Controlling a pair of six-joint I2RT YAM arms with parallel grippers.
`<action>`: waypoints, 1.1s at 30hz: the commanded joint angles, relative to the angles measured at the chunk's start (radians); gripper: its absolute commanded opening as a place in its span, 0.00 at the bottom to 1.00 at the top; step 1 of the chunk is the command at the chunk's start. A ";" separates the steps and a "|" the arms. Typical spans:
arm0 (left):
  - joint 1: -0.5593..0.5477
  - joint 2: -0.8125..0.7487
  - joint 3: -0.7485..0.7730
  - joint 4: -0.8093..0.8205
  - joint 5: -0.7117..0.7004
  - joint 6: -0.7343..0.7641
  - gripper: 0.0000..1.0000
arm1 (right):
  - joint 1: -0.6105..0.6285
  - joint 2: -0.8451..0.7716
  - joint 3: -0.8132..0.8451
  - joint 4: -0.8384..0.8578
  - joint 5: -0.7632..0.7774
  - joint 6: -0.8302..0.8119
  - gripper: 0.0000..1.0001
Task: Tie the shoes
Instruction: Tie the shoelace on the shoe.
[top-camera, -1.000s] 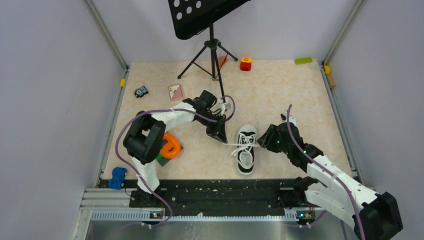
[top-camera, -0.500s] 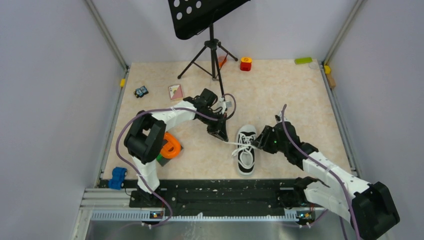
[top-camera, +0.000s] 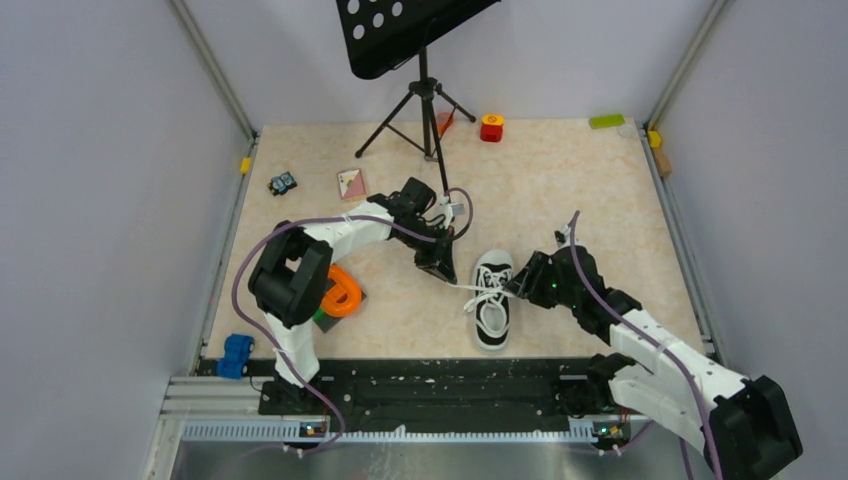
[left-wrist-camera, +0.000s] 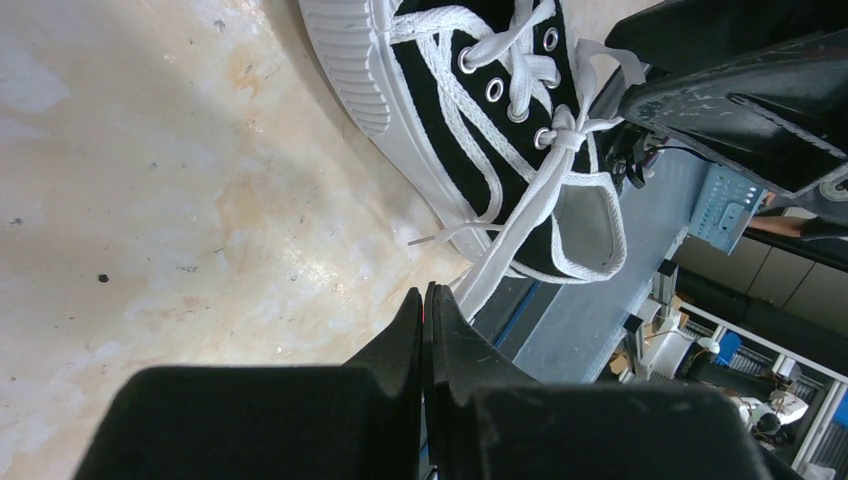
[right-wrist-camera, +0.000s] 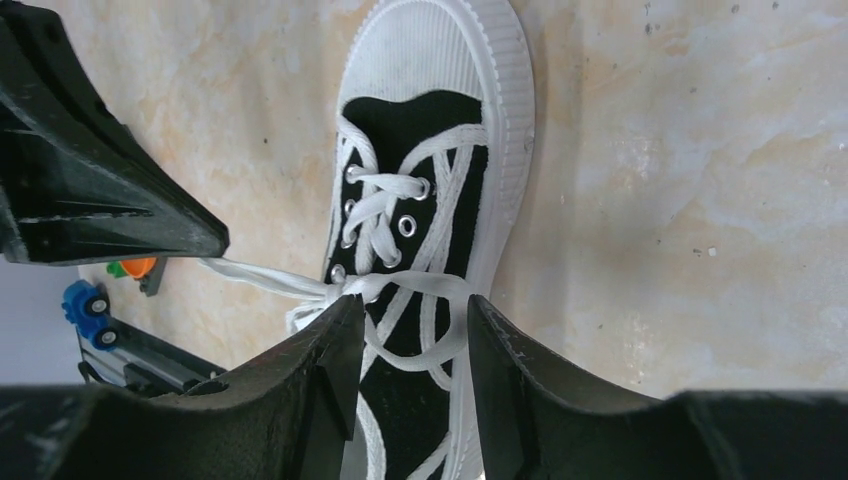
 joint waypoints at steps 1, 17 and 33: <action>-0.002 -0.002 -0.007 0.001 0.006 0.013 0.00 | -0.010 -0.038 0.048 0.028 0.025 0.011 0.45; -0.011 0.001 -0.005 0.007 0.010 0.007 0.00 | -0.011 0.017 0.008 0.049 0.051 0.014 0.45; -0.015 0.007 -0.002 0.006 0.009 0.007 0.00 | -0.034 -0.042 -0.093 0.123 0.031 0.090 0.17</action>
